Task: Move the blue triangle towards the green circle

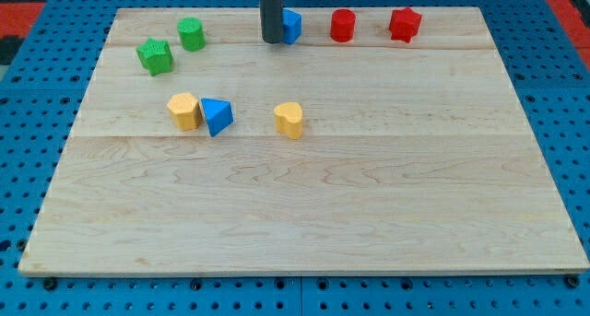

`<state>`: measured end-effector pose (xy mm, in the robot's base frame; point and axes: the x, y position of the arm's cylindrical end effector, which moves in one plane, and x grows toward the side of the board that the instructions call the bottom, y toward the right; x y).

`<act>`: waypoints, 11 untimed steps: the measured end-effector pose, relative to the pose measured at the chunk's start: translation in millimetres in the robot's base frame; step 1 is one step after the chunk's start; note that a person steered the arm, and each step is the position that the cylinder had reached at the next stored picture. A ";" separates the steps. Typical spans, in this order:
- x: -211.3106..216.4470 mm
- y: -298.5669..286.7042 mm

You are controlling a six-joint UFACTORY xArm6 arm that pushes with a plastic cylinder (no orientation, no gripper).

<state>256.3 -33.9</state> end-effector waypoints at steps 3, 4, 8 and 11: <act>110.0 8.0; 152.9 -17.3; 134.2 -70.9; 118.4 -72.3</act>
